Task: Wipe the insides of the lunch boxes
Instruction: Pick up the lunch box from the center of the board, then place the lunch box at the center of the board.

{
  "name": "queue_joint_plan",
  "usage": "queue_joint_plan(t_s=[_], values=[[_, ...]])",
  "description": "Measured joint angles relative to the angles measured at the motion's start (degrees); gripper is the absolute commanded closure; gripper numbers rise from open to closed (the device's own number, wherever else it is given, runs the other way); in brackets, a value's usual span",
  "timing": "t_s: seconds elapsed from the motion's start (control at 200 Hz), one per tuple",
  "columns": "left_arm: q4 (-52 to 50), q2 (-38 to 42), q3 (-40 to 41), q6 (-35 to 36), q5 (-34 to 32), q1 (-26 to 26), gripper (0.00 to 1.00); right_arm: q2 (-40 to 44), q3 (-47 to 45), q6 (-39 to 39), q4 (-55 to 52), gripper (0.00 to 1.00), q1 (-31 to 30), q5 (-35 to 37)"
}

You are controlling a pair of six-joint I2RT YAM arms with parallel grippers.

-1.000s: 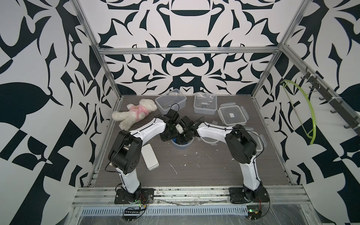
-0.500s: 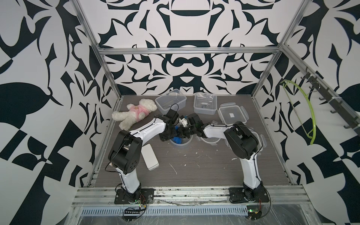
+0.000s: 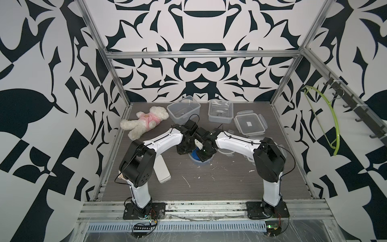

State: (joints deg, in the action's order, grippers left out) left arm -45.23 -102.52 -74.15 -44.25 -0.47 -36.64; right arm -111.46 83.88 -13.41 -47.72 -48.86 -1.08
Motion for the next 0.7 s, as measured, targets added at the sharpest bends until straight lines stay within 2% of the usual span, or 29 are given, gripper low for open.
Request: queue_joint_plan(t_s=[0.18,0.3,0.405,0.485,0.55,0.615,0.7], values=[[2.25,-0.04,-0.81,-0.04,0.98,-0.33,0.97,0.37,1.81,-0.57,-3.43,1.00,-1.95,22.34],[3.23,-0.02,-2.27,-0.02,0.87,-0.28,0.97,5.99,-0.57,-0.83,0.28,1.00,-2.16,29.42],[2.89,-0.04,-2.86,0.04,-0.55,-0.09,0.97,19.45,-7.48,-1.01,7.67,1.00,-1.01,27.34],[1.68,-0.37,-2.86,-0.09,-2.27,1.01,0.97,33.51,-14.47,-2.14,14.45,1.00,2.91,20.26],[1.05,-0.70,-2.89,-0.20,-3.43,1.73,0.97,41.70,-17.77,-3.67,18.67,1.00,6.58,14.75],[0.44,-1.03,-3.04,-0.22,-4.46,2.27,0.97,45.22,-18.64,-4.96,20.50,1.00,9.16,11.89],[-1.36,-1.22,-4.07,0.09,-5.70,2.45,0.97,46.14,-18.64,-5.81,20.79,1.00,9.25,8.31]])
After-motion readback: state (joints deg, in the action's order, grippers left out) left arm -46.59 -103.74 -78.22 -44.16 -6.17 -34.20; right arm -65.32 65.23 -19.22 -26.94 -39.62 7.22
